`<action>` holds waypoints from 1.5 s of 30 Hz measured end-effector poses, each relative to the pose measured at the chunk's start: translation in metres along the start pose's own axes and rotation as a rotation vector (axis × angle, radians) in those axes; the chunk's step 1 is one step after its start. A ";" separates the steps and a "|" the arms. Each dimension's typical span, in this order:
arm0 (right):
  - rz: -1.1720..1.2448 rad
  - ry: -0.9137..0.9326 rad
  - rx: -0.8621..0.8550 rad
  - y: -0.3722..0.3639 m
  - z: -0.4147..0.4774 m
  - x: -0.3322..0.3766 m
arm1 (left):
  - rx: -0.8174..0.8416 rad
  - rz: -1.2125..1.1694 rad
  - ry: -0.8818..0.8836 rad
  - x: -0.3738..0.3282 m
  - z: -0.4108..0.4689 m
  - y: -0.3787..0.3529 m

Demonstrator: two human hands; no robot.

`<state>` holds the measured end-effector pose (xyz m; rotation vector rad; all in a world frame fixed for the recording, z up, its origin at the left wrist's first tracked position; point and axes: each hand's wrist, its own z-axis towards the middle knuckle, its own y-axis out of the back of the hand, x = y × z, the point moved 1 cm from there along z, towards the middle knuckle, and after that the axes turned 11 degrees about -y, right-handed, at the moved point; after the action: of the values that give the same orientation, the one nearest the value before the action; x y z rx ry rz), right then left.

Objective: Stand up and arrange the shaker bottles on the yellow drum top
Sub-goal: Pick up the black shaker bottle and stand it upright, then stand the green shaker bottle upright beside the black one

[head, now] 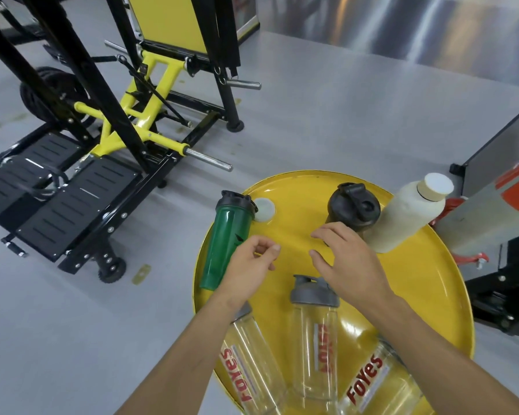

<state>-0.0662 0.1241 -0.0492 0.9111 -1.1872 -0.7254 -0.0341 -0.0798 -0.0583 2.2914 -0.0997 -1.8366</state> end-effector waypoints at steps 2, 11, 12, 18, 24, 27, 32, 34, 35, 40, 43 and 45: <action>0.003 -0.020 0.021 -0.002 -0.003 -0.002 | -0.039 0.007 -0.017 0.000 0.002 0.003; -0.005 -0.072 0.083 -0.012 -0.018 -0.009 | -0.236 0.377 -0.263 0.007 0.019 0.037; 0.001 -0.079 0.089 -0.013 -0.019 -0.010 | -0.237 0.426 -0.270 0.009 0.021 0.040; 0.023 -0.106 0.106 -0.019 -0.025 -0.016 | -0.284 0.572 -0.242 0.023 0.032 0.049; 0.035 -0.145 0.112 -0.020 -0.026 -0.018 | -0.244 0.591 -0.047 0.038 0.043 0.051; 0.045 -0.169 0.114 -0.019 -0.029 -0.021 | -0.224 0.570 0.008 0.040 0.046 0.050; 0.053 -0.191 0.122 -0.018 -0.033 -0.026 | -0.232 0.552 0.033 0.041 0.052 0.049; 0.059 -0.194 0.115 -0.016 -0.034 -0.028 | -0.241 0.534 0.039 0.041 0.051 0.050; 0.060 -0.194 0.110 -0.015 -0.034 -0.029 | -0.243 0.520 0.036 0.042 0.051 0.050; 0.067 -0.200 0.088 -0.011 -0.035 -0.032 | -0.219 0.376 -0.117 0.031 0.052 0.046; 0.078 -0.214 0.089 -0.007 -0.037 -0.033 | -0.188 0.300 -0.215 0.020 0.054 0.036; 0.093 -0.234 0.092 -0.004 -0.040 -0.034 | -0.164 0.278 -0.280 0.013 0.055 0.026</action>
<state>-0.0356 0.1600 -0.0723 0.8570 -1.4706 -0.7208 -0.0827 -0.1137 -0.0772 1.8002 -0.2825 -1.9243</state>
